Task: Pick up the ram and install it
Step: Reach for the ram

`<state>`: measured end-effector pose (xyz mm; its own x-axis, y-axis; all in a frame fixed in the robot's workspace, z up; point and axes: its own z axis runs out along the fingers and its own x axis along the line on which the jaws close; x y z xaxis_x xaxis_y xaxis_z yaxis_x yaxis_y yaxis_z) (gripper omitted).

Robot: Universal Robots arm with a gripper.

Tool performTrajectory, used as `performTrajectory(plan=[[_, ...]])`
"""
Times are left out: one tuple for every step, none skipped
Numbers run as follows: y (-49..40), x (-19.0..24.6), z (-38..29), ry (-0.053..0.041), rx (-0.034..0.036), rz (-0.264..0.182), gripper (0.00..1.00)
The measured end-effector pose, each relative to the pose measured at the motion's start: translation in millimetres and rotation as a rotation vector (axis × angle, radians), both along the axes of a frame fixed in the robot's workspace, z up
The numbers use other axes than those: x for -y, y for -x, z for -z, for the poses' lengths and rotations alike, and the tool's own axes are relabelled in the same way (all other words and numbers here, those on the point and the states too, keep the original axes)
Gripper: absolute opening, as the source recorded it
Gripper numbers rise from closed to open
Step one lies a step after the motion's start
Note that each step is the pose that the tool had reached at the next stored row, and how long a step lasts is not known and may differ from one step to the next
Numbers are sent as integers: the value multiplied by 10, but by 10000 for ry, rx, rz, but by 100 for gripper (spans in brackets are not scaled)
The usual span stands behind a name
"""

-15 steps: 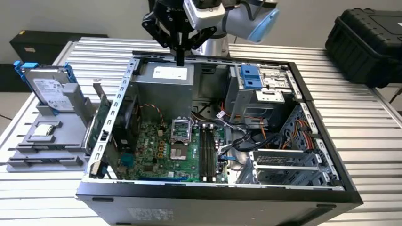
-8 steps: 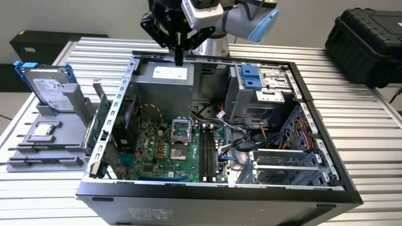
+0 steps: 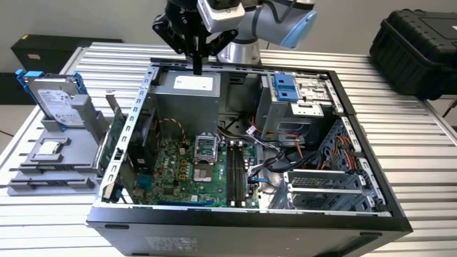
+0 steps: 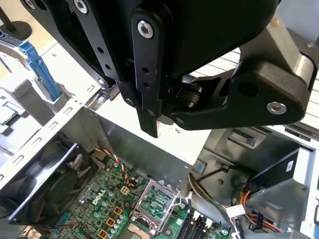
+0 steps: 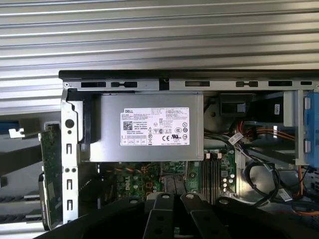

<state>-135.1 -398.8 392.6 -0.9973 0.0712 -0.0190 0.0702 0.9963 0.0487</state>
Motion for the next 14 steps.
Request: performTrajectory(plan=[[16,0,0,-1,0,1,0],[33,0,0,-1,0,0,0],[49,0,1,-1,1,0,0],[65,0,0,-1,0,0,0],[84,0,0,-1,1,0,0],[102,0,0,-1,1,0,0],[123,0,1,-1,1,0,0],[143,0,0,0,0,0,0],[163,0,0,0,0,0,0],[184,0,0,0,0,0,0],[202,0,0,-1,0,0,0],[221,0,0,0,0,-1,0],[241,0,0,0,0,0,0],[261,0,0,-1,0,-1,0]])
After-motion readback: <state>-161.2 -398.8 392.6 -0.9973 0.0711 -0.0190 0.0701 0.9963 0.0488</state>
